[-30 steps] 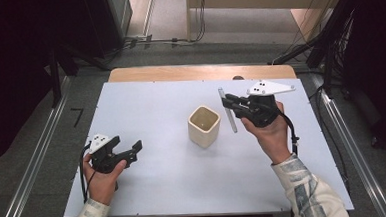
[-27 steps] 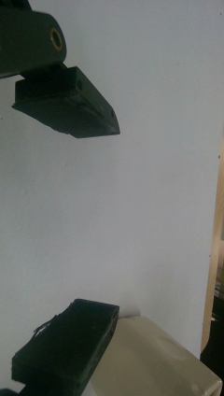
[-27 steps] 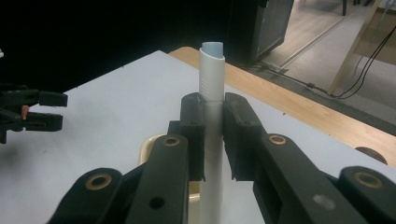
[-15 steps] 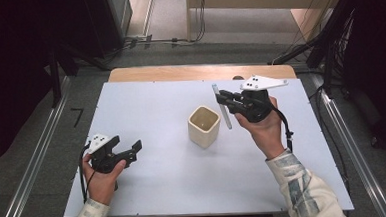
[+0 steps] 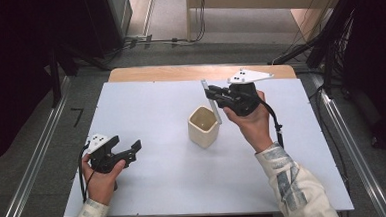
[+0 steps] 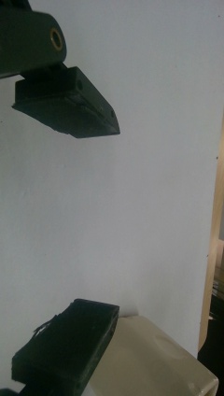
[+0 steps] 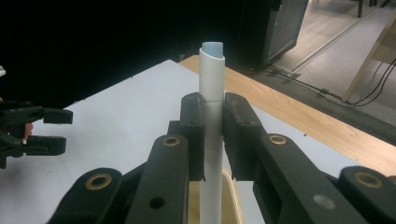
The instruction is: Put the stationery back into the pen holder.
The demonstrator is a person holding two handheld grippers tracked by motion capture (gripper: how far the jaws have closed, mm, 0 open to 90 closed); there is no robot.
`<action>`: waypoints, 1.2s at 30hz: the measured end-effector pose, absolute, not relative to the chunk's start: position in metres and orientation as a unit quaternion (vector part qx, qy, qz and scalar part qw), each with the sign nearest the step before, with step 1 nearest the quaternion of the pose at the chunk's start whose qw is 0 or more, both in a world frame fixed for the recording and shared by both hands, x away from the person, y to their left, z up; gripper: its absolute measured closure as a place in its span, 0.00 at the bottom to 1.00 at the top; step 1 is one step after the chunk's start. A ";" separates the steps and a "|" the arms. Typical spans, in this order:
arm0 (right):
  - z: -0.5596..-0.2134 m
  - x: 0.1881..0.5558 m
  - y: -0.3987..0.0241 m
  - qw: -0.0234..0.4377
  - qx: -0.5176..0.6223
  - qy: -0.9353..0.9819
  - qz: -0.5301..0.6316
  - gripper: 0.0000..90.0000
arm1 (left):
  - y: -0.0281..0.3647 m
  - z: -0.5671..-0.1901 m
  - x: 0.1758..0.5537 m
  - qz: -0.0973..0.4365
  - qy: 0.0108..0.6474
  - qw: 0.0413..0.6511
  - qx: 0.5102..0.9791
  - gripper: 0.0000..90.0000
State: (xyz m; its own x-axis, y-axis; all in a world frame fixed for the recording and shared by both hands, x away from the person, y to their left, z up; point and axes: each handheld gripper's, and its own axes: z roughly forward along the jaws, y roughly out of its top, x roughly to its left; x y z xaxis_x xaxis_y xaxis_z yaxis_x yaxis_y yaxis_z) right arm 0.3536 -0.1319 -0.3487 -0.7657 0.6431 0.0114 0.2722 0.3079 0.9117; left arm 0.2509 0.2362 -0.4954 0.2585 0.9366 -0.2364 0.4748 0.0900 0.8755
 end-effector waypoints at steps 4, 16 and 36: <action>-0.347 0.357 -0.125 0.181 0.288 0.789 0.512 0.85 | 0.237 -0.495 0.251 0.240 0.559 0.480 0.632 0.14; -0.354 0.368 -0.112 0.176 0.288 0.793 0.508 0.85 | 0.238 -0.495 0.251 0.239 0.558 0.480 0.633 0.14; -0.387 0.376 -0.112 0.144 0.298 0.803 0.496 0.85 | 0.238 -0.496 0.251 0.238 0.560 0.481 0.632 0.14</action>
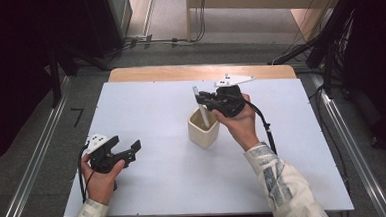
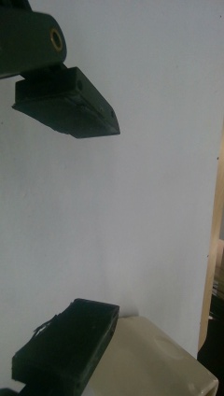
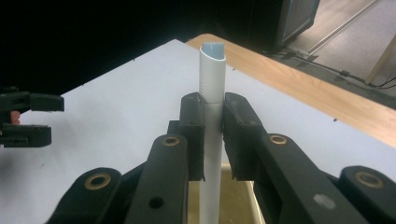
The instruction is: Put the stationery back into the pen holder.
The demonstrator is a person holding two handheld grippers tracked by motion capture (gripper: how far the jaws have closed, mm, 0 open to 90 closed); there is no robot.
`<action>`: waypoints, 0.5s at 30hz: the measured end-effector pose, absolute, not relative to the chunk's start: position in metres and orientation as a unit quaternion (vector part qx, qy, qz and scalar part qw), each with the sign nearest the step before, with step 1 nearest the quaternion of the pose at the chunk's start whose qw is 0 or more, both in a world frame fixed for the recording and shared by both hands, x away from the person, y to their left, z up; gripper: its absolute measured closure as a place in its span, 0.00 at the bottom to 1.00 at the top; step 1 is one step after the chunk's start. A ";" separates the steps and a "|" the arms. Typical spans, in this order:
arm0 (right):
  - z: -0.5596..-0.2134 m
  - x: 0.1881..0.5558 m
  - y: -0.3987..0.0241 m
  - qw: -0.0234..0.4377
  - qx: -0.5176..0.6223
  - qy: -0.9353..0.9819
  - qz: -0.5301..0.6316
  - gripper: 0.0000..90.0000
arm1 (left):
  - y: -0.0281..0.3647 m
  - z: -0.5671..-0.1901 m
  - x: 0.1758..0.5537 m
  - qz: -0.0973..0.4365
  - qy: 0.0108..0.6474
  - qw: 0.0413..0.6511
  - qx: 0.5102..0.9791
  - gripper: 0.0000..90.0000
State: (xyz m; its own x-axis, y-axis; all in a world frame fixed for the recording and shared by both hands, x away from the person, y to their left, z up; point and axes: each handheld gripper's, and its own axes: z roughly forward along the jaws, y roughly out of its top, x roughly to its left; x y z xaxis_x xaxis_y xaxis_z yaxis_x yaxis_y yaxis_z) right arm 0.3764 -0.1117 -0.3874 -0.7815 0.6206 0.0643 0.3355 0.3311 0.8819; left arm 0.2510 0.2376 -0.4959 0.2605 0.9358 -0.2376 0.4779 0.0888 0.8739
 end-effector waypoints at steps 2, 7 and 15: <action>-0.392 0.377 -0.113 0.139 0.301 0.804 0.494 0.83 | 0.238 -0.496 0.251 0.238 0.560 0.481 0.632 0.14; -0.400 0.378 -0.115 0.120 0.306 0.802 0.499 0.52 | 0.237 -0.496 0.251 0.238 0.560 0.481 0.632 0.14; -0.404 0.374 -0.121 0.126 0.323 0.795 0.497 0.33 | 0.238 -0.496 0.251 0.238 0.560 0.480 0.632 0.14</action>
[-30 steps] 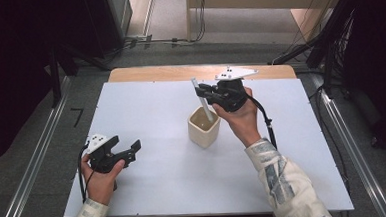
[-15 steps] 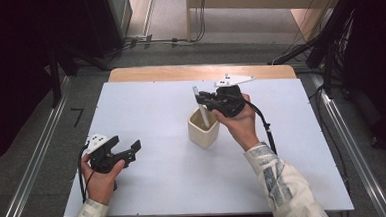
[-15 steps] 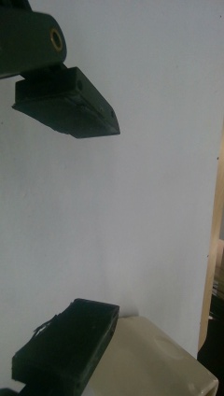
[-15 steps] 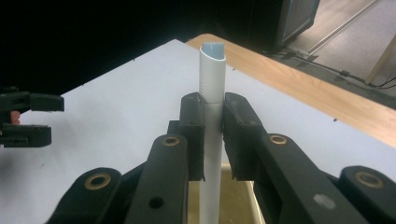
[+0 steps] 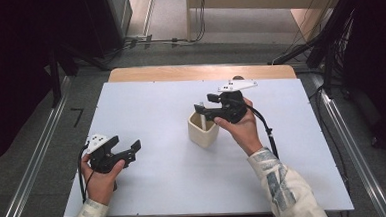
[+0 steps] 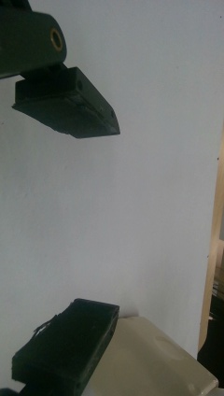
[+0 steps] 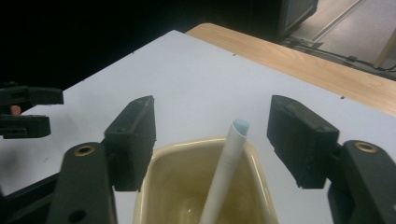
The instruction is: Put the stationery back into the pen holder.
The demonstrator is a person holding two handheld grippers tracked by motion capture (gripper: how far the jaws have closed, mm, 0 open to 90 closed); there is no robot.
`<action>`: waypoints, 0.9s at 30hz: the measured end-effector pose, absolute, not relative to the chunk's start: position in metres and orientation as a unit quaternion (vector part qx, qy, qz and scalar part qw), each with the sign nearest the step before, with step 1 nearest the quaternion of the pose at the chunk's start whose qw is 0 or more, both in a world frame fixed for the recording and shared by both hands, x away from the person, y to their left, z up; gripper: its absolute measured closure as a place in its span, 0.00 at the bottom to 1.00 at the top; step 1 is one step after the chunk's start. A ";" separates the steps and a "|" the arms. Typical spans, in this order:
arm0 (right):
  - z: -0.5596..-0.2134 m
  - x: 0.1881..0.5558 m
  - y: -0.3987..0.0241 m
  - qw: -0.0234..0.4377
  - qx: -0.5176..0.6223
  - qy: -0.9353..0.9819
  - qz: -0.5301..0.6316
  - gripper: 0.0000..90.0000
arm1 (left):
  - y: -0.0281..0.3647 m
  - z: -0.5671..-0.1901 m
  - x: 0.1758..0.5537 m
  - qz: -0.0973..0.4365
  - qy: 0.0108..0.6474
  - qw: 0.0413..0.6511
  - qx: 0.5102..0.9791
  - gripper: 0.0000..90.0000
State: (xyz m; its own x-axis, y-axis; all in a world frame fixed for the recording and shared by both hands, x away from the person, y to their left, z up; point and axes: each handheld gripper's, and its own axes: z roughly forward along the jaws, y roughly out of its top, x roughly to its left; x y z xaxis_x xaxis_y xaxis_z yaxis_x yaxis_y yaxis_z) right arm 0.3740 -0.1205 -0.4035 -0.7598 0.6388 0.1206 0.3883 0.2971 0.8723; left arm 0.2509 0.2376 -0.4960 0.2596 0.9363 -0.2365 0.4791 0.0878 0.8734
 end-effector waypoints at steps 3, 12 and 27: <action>-0.405 0.373 -0.125 0.122 0.328 0.792 0.500 0.29 | 0.237 -0.496 0.251 0.238 0.560 0.481 0.631 0.14; -0.410 0.369 -0.137 0.133 0.332 0.789 0.499 0.19 | 0.238 -0.495 0.250 0.239 0.561 0.481 0.630 0.14; -0.418 0.353 -0.155 0.138 0.335 0.791 0.493 0.19 | 0.237 -0.496 0.250 0.239 0.562 0.480 0.630 0.14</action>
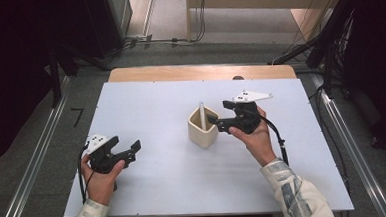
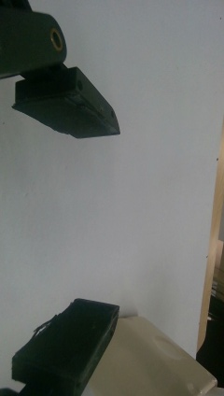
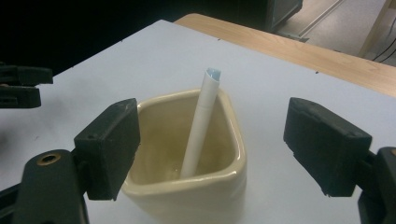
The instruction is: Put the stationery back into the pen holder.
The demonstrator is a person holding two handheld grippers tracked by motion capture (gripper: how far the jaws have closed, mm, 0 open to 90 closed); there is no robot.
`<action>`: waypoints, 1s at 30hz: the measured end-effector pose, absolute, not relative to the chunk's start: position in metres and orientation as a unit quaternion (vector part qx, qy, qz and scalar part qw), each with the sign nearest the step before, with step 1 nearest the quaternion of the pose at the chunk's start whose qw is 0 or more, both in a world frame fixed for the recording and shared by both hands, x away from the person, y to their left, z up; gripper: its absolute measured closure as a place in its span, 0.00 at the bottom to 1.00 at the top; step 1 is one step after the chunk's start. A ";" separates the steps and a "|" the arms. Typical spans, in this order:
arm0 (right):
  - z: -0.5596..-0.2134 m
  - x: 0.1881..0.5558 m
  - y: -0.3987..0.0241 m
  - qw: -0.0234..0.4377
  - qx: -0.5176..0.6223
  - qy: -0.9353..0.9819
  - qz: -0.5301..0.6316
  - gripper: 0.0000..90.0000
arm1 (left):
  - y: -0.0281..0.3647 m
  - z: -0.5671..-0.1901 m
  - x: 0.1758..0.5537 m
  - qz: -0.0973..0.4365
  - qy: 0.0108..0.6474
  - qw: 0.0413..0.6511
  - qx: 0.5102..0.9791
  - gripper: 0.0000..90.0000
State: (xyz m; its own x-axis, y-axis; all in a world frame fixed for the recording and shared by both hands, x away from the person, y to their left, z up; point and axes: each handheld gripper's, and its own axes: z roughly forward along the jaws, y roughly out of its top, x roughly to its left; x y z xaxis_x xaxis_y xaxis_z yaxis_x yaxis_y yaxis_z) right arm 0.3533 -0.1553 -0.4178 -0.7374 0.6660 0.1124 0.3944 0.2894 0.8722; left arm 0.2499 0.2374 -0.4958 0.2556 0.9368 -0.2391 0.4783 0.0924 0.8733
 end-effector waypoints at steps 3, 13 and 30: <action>-0.420 0.349 -0.160 0.140 0.337 0.791 0.492 0.19 | 0.237 -0.496 0.250 0.239 0.561 0.480 0.630 0.14; -0.429 0.338 -0.181 0.148 0.347 0.788 0.486 0.19 | 0.236 -0.496 0.250 0.238 0.561 0.482 0.630 0.14; -0.446 0.324 -0.219 0.159 0.378 0.783 0.467 0.18 | 0.235 -0.497 0.250 0.238 0.562 0.478 0.632 0.14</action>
State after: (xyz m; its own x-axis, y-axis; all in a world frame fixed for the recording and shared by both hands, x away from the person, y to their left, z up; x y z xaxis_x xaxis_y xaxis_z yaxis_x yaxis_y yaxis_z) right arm 0.3237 -0.2193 -0.4457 -0.6638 0.7405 0.1045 0.4441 0.2778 0.8518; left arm 0.2502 0.2350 -0.4969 0.2550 0.9378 -0.2356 0.4824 0.0878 0.8716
